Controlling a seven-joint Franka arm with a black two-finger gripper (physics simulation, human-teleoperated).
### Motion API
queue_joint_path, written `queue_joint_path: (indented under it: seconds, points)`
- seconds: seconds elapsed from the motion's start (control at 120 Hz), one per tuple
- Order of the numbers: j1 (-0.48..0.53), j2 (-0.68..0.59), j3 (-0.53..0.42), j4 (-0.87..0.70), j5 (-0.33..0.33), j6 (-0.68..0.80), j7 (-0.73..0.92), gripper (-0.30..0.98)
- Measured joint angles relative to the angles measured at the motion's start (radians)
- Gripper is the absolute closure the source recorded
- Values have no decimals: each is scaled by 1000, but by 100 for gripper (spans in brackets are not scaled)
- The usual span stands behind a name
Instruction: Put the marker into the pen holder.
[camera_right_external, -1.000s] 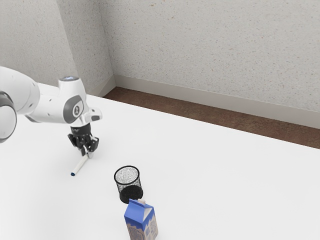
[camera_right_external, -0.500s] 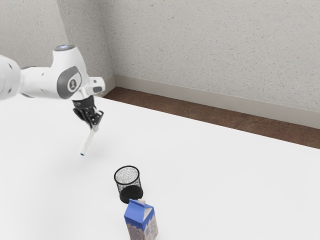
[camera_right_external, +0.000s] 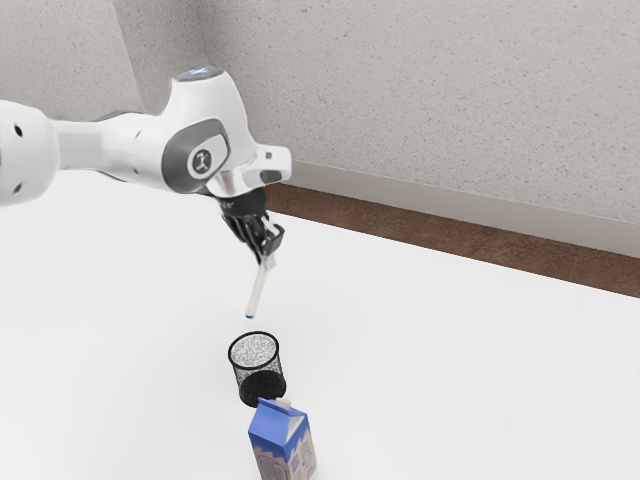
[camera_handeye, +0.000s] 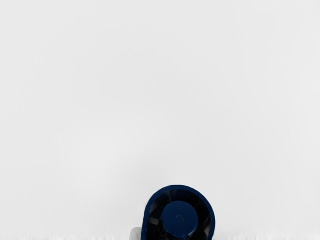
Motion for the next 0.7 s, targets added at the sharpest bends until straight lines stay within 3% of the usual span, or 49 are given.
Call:
queue_joint_path:
  seconds: [0.425,0.633,0.7]
  points:
    - [-19,-40,-38,-75,-41,-55,-10,79]
    - [-13,-2,-41,-129,-51,-70,-13,79]
    - [-9,4,-40,-136,-57,-73,-12,66]
